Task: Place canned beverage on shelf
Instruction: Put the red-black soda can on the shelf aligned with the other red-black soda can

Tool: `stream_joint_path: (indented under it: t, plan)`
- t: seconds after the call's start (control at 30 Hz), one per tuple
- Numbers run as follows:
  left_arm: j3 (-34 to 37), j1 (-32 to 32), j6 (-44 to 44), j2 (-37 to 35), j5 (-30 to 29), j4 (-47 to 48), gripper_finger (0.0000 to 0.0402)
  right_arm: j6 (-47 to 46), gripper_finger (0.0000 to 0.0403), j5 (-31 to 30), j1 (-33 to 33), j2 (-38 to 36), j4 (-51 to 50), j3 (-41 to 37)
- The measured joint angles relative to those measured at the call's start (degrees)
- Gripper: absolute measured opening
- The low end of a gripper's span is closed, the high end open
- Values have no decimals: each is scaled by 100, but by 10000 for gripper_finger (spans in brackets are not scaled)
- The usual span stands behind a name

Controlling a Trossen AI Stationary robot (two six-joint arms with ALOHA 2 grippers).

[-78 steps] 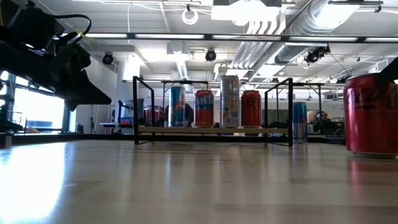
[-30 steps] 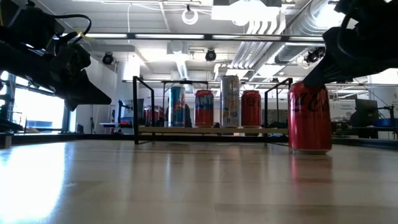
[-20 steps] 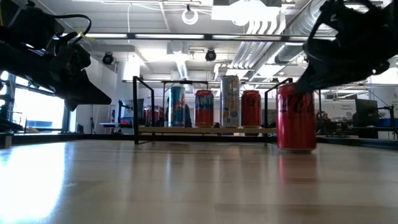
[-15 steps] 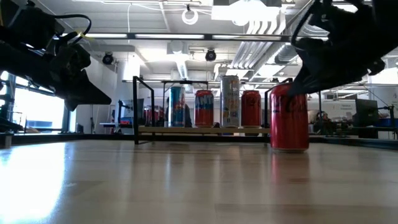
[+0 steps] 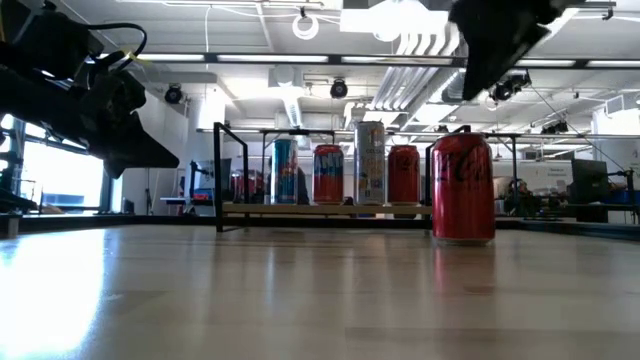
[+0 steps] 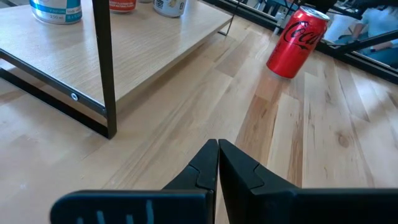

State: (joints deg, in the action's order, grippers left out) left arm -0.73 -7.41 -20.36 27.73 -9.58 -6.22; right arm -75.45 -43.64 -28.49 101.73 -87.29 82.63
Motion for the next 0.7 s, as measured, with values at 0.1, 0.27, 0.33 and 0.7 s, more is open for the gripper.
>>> stream_joint_path:
  t: [0.1,0.27,0.33,0.7]
  plan:
    - [0,1,0,0,1,0,5,557,179,254,238,-9,-284,593]
    - [0,-1,0,1,1,0,5,1448,61,930,784,-171,-256,977]
    - [0,-1,0,-1,1,7,5,1855,17,1308,1013,-214,-229,926]
    - [0,1,0,1,1,15,5,2926,76,2508,1691,-240,548,837]
